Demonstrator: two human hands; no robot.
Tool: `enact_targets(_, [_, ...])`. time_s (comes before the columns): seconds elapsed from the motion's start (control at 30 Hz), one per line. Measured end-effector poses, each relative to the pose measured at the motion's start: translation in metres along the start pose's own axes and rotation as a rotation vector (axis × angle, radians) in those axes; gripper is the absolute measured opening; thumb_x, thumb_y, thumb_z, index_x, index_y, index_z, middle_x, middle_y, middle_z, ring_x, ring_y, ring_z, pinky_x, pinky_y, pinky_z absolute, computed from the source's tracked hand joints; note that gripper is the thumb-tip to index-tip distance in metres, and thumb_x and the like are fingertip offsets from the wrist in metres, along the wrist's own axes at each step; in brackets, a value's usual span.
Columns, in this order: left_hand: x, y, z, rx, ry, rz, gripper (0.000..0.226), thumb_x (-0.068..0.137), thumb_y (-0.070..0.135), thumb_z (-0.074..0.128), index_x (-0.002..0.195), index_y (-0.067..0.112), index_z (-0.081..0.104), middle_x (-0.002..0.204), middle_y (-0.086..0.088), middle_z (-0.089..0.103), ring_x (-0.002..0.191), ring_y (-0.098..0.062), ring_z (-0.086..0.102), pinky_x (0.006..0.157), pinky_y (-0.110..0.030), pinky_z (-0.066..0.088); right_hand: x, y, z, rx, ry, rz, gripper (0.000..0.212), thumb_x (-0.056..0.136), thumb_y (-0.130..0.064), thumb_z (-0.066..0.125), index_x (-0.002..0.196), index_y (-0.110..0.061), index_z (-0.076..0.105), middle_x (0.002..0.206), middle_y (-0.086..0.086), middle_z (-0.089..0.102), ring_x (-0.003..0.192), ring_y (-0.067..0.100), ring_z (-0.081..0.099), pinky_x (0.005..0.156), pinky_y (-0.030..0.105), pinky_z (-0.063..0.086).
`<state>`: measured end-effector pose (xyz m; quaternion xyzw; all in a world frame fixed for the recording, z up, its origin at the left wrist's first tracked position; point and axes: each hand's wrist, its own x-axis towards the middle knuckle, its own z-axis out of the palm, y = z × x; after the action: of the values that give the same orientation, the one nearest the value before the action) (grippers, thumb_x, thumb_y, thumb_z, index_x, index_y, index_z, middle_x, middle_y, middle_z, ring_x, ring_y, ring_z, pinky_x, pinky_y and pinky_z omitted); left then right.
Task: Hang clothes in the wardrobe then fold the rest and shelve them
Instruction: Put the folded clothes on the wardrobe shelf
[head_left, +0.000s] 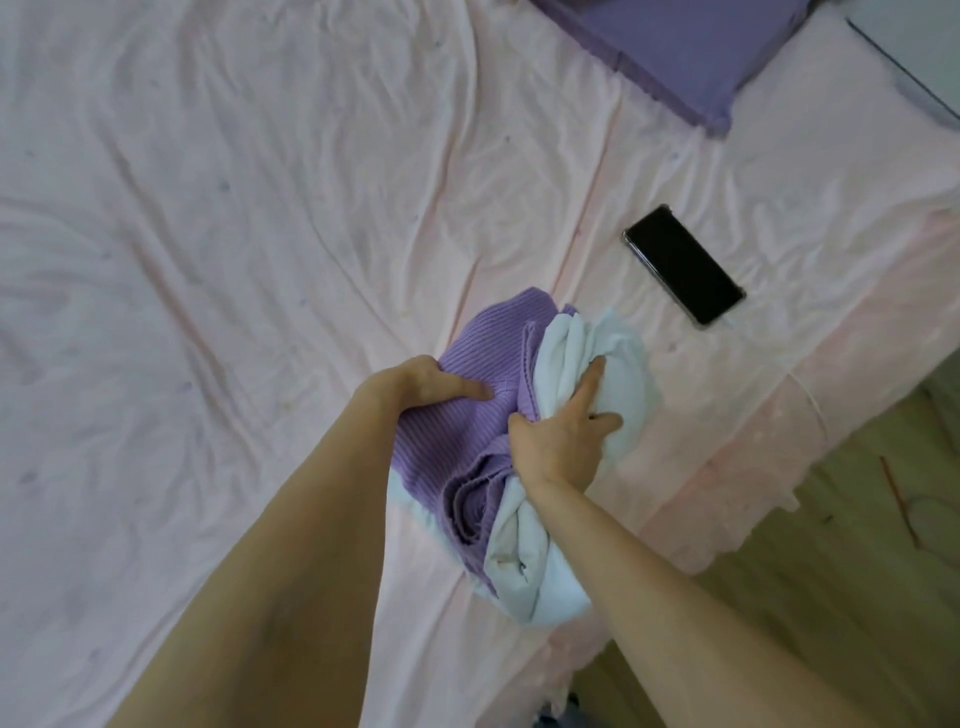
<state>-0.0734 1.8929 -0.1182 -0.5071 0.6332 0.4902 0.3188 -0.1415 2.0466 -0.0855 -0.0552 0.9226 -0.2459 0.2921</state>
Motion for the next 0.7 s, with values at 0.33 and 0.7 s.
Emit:
enact_targets(0.33, [-0.022,0.016,0.012,0.075,-0.305,0.011,0.103,0.038,0.067,0.083,0.128,0.025,0.055,0.119,-0.004,0.065,0.103,-0.029,0.065,0.099,-0.045,0.048,0.003,0.022,-0.025,-0.047,-0.078,-0.044,0.109,0.076,-0.033,0.076,0.152,-0.036,-0.002,0.131,0.015,0.032,0.059,0.017,0.044,0.066,0.028,0.042])
enact_targets(0.7, [-0.085,0.040,0.083,0.584,0.075,0.293,0.093,0.071,0.062,0.068,0.146,0.023,0.029,0.130,-0.009,0.058,0.116,-0.030,0.056,0.093,-0.035,0.043,-0.013,0.078,-0.066,-0.084,-0.190,0.061,0.107,0.081,-0.035,0.070,0.153,-0.013,-0.006,0.119,0.021,0.061,0.106,0.039,0.059,0.077,0.036,0.043])
